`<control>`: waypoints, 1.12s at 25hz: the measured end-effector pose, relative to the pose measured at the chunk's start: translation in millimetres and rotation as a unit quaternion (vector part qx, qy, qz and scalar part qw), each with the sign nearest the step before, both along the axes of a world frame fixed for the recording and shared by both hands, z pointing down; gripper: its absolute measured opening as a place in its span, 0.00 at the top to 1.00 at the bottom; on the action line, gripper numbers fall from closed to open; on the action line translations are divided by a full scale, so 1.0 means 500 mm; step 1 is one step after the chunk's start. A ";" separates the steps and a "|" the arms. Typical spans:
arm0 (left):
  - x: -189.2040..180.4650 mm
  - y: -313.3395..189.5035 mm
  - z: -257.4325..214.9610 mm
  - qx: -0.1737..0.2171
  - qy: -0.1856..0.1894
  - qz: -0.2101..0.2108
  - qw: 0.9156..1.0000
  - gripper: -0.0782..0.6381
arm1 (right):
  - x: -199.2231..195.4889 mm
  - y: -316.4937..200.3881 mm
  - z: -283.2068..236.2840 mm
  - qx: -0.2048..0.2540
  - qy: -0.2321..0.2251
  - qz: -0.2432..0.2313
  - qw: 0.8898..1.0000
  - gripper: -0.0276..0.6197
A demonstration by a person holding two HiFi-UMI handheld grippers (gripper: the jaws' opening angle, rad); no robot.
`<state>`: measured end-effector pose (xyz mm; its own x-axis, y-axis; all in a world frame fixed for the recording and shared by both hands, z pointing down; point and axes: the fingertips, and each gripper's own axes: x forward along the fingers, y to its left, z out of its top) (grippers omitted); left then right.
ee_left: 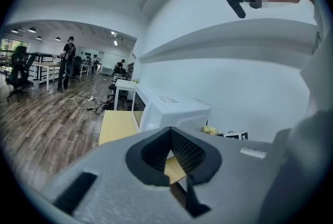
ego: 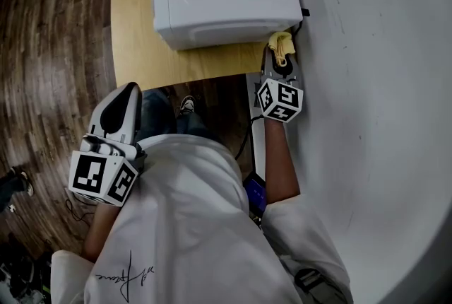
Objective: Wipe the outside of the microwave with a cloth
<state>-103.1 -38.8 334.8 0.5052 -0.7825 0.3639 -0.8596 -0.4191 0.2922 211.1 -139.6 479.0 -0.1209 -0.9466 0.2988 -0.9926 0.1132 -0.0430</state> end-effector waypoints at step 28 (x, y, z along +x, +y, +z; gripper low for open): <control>0.038 -0.014 0.007 -0.016 -0.009 0.018 1.000 0.90 | -0.133 0.011 0.023 0.004 -0.025 -0.054 0.998 0.77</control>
